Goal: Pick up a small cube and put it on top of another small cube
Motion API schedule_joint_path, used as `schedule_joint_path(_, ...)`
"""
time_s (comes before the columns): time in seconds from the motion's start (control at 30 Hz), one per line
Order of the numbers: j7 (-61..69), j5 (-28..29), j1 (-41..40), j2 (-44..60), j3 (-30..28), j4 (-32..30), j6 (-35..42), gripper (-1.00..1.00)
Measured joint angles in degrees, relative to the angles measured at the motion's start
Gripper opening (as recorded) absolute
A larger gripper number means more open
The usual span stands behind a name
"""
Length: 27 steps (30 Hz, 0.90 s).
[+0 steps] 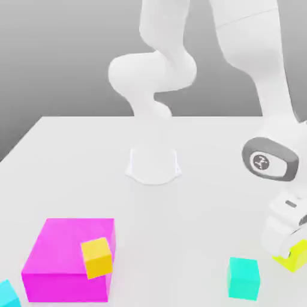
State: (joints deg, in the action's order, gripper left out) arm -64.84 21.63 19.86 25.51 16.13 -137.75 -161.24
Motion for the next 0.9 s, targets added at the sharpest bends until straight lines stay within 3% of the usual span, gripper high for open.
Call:
schedule_joint_path(0.17, 5.8, -7.2, -4.2, -8.8, 5.4, -2.1, 6.5, -1.00)
schedule_joint_path(0.43, 21.3, -10.6, -12.1, -14.1, 5.1, -2.5, 11.4, -1.00)
schedule_joint_path(0.63, 35.9, -16.4, -17.5, -18.3, 4.3, -2.9, 14.1, -1.00)
schedule_joint_path(0.8, 34.3, -11.4, -16.6, -10.6, 1.2, -2.7, 7.0, -1.00)
schedule_joint_path(0.83, 33.7, -10.6, -16.3, -9.5, 0.7, -2.6, 6.0, 1.00)
schedule_joint_path(0.9, 33.7, -10.6, -16.3, -9.5, 0.7, -2.6, 6.0, 1.00)
